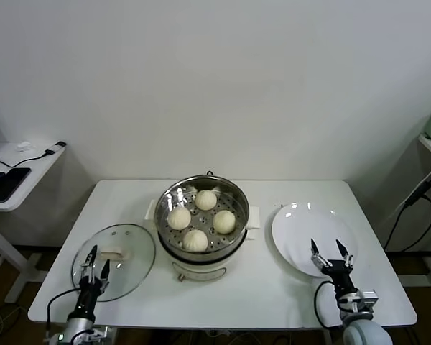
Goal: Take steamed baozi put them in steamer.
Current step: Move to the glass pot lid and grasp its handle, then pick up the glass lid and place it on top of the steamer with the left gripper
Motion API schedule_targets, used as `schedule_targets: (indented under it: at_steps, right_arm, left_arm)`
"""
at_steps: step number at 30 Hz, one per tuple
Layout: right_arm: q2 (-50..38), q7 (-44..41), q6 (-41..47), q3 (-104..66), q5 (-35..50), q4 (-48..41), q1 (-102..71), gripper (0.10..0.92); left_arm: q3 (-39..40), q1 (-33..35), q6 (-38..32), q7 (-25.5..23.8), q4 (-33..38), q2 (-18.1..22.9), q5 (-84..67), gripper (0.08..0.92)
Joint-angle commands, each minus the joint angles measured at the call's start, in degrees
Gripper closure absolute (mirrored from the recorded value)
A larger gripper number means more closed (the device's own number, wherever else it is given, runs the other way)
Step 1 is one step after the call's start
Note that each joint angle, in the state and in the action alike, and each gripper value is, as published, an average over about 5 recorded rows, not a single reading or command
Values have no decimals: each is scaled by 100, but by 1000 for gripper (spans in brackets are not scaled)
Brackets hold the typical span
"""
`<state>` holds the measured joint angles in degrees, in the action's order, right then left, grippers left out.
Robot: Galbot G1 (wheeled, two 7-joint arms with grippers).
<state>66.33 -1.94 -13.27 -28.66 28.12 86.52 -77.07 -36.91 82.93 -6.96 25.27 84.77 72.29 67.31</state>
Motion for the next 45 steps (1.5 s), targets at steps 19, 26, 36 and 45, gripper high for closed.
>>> schedule_targets:
  at_steps: [19, 26, 36, 45]
  right_arm:
    - [56, 5, 86, 25, -154, -16, 28, 203]
    - [67, 11, 97, 81, -199, -6, 38, 203]
    - [131, -2, 96, 91, -279, 41, 8, 203]
    - [130, 84, 195, 63, -426, 216, -34, 203]
  left_arm:
    - [127, -769, 311, -74, -906, -55, 714, 335]
    - [127, -834, 306, -36, -974, 5, 728, 543]
    - [53, -680, 338, -97, -604, 21, 571, 827]
    - [-254, 217, 999, -1354, 1434, -630, -654, 869]
